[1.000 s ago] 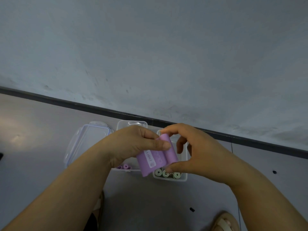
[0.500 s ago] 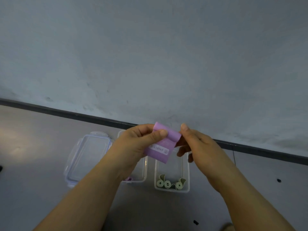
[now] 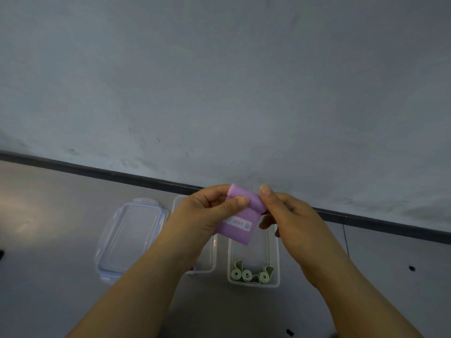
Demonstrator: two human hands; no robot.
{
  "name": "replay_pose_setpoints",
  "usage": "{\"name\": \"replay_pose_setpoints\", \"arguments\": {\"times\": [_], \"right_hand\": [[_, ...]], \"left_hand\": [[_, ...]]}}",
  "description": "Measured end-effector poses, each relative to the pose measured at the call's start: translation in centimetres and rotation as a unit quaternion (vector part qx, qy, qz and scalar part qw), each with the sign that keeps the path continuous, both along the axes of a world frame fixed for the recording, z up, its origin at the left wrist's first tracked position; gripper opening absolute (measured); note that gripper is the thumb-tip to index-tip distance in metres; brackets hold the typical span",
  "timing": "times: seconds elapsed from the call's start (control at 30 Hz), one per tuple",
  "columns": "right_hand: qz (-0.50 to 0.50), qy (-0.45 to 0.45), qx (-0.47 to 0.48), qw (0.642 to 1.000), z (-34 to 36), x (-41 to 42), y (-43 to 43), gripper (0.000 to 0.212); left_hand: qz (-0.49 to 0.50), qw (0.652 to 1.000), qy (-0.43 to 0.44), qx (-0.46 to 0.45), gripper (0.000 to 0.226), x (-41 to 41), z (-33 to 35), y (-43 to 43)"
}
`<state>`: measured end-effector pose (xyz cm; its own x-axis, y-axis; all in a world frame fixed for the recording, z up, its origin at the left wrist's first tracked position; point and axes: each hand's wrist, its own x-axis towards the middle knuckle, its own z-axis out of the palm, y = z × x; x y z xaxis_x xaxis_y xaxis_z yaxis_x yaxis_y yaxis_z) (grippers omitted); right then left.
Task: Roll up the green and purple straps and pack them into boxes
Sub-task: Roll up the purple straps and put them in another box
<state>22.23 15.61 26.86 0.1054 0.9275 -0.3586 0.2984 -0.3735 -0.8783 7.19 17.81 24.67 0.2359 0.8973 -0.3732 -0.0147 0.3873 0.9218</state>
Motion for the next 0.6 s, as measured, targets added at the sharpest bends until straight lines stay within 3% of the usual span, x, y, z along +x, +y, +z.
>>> {"name": "replay_pose_setpoints", "arguments": {"times": [0.6], "right_hand": [[0.037,0.021,0.031,0.999,-1.1,0.4,0.2,0.017]], "left_hand": [[-0.005,1.000,-0.010,-0.014,0.049,-0.1,-0.2,0.0]]}}
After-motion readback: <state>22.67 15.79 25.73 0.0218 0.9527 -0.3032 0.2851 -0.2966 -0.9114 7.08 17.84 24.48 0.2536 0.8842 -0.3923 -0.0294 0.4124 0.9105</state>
